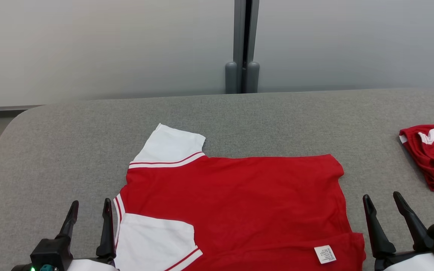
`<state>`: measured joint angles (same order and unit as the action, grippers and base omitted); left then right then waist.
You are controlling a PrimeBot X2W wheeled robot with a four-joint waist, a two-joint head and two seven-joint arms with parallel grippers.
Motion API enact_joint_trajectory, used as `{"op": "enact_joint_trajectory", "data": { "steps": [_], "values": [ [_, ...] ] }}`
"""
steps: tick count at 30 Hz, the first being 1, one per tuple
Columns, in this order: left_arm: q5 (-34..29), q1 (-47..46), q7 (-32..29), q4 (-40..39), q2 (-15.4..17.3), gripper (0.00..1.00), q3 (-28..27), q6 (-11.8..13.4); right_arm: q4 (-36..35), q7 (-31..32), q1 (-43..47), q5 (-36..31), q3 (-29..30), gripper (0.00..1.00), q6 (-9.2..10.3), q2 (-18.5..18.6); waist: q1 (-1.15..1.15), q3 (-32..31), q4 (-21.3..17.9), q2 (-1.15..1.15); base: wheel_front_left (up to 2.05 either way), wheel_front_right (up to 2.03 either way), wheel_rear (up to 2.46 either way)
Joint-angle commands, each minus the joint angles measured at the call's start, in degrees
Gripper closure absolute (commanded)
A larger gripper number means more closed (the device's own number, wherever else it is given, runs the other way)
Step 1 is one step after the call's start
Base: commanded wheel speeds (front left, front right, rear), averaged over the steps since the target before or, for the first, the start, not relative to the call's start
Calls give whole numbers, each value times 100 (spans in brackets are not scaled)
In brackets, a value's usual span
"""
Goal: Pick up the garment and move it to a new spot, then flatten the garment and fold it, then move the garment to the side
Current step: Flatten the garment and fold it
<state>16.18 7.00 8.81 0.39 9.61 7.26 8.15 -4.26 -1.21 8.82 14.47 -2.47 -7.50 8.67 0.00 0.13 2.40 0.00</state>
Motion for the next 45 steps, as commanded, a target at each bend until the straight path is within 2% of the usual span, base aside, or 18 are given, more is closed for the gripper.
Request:
{"op": "enact_joint_trajectory", "data": {
  "steps": [1,10,22,25,29,35,37,38,45],
  "values": [
    [-11,24,-23,-22,23,0,-10,47,-81,57,45,-25,7,0,3,-9,0,-13,-15,0,0,0,0],
    [-30,281,-258,-153,76,0,25,167,-289,213,166,-38,64,0,3,-68,0,-5,19,0,0,0,0],
    [-70,144,-371,-292,154,0,75,221,-318,184,109,-21,72,0,3,-110,0,116,-18,0,0,0,0],
    [-76,-104,-405,-284,155,0,178,113,-339,166,92,-12,121,0,3,-127,0,259,18,0,0,0,0],
    [-58,-809,-523,-121,127,0,400,-149,-444,175,-56,-39,145,0,3,-127,0,666,41,0,0,0,0],
    [145,-2439,-761,835,-18,0,621,-667,-513,104,-416,-5,131,0,3,-74,0,1400,-44,0,0,0,0],
    [186,-2980,-792,1302,-103,0,677,-783,-494,96,-537,6,99,0,3,-72,0,1614,-110,0,0,0,0],
    [246,-3490,-807,1824,-183,0,707,-908,-472,53,-649,13,58,0,3,-65,0,1791,-179,0,0,0,0],
    [346,-5074,-842,3796,-339,0,782,-1185,-299,-67,-1011,70,-86,0,3,-20,0,2240,-423,0,0,0,0]
  ]
}}
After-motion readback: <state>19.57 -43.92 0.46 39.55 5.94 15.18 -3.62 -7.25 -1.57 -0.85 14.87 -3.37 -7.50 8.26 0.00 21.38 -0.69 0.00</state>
